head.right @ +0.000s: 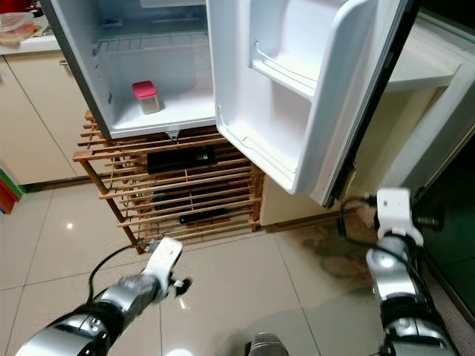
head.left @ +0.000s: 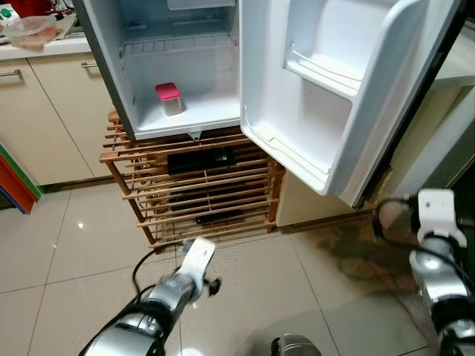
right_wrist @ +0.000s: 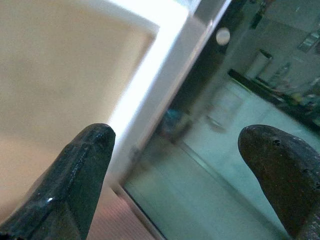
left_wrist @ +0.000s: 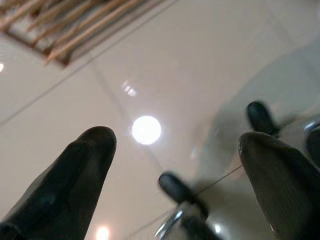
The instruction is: Restocking fridge
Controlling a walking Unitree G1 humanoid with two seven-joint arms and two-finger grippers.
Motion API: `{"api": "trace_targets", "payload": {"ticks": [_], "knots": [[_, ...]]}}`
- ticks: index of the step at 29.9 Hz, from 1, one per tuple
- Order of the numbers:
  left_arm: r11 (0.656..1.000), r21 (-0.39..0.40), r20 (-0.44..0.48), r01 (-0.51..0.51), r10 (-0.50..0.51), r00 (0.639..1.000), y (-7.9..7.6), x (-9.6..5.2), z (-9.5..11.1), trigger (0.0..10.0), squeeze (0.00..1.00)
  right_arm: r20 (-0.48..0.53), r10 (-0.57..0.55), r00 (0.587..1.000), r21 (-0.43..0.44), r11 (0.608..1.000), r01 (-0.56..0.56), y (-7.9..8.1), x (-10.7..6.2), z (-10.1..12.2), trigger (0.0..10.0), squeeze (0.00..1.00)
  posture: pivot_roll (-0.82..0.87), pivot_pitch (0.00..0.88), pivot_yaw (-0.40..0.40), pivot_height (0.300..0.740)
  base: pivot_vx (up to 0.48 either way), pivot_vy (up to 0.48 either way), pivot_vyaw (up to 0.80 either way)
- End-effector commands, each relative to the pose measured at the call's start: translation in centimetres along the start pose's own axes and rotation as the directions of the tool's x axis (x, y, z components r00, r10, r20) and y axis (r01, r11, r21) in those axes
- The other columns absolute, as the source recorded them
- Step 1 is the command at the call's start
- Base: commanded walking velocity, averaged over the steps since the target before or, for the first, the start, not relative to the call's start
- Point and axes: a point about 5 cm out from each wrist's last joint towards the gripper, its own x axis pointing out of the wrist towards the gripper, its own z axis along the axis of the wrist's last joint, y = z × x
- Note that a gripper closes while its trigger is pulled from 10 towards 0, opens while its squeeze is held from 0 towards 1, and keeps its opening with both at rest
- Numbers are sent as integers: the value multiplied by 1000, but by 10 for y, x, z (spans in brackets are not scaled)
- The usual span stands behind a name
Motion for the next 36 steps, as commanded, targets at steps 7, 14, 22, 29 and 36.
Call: {"api": "trace_targets", "payload": {"ticks": [7, 14, 22, 29, 36], "knots": [[997, 74, -35, -24, 27, 999, -2, 0, -19, 10000, 0, 123, 105, 987, 245, 960, -133, 27, 8, 51, 10000, 0, -180, 0, 32, 727, 0, 0, 0], [994, 100, -66, -33, 40, 997, -11, 1, -27, 10000, 0, 212, 268, 940, 366, 870, -331, 52, -10, 67, 10000, 0, -186, 0, 29, 727, 0, 0, 0], [992, 122, -85, -26, 37, 996, -16, 1, -28, 10000, 0, 335, 574, 748, 458, 594, -661, 87, -59, 88, 10000, 0, -194, 0, 25, 727, 0, 0, 0], [999, 43, -93, -15, 19, 995, -25, 2, -25, 10000, 0, 465, 880, 91, 487, -169, -857, 87, -147, 97, 10000, 0, -192, 0, 20, 727, 0, 0, 0], [995, 100, 67, -5, -2, 998, -36, 4, 13, 10000, 0, 181, 814, 552, 558, 377, -739, 80, -91, 56, 10000, 0, -190, 0, 23, 727, 0, 0, 0]]}}
